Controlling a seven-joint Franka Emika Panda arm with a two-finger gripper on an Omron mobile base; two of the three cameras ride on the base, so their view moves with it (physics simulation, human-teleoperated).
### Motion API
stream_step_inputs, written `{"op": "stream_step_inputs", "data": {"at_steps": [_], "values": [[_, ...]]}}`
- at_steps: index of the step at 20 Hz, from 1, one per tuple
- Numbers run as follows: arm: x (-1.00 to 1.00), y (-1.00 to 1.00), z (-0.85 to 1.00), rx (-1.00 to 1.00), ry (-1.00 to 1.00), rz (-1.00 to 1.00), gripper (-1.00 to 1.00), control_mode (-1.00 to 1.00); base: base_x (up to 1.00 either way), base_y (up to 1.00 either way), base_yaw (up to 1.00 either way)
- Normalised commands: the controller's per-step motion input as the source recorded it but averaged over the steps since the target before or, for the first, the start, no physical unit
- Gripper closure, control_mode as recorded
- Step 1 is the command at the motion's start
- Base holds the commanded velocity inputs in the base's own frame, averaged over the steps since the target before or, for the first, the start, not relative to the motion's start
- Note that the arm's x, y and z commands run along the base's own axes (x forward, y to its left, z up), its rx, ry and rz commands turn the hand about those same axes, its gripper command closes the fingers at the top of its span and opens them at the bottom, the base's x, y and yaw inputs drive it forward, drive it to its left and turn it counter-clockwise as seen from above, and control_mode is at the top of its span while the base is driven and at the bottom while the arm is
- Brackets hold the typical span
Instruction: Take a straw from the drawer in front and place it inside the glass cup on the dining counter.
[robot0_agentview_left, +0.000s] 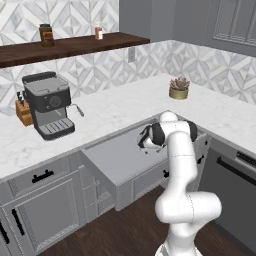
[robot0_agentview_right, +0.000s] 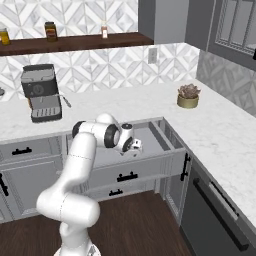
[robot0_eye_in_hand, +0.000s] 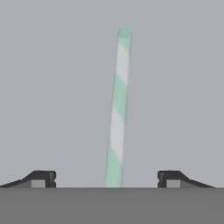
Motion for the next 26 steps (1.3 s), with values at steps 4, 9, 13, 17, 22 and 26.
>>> {"op": "stream_step_inputs", "data": {"at_steps": [4,9,13,17,22,26], "values": [[0.08,0.0,-0.74,-0.13,0.0,0.03,1.0,-1.0,0.0,0.0,0.0],[-0.2,-0.25,-0.82,-0.05,0.0,0.0,1.0,-1.0,0.0,0.0,0.0],[-0.49,-0.79,-1.0,0.11,0.04,-0.01,1.0,-1.0,0.0,0.0,0.0],[-0.63,-0.9,-1.0,0.27,0.04,-0.04,1.0,-1.0,0.0,0.0,0.0],[-0.59,-0.71,-1.0,0.18,0.0,-0.02,1.0,-1.0,0.0,0.0,0.0],[-0.57,-0.52,-0.83,0.08,0.0,0.0,1.0,-1.0,0.0,0.0,0.0]]}}
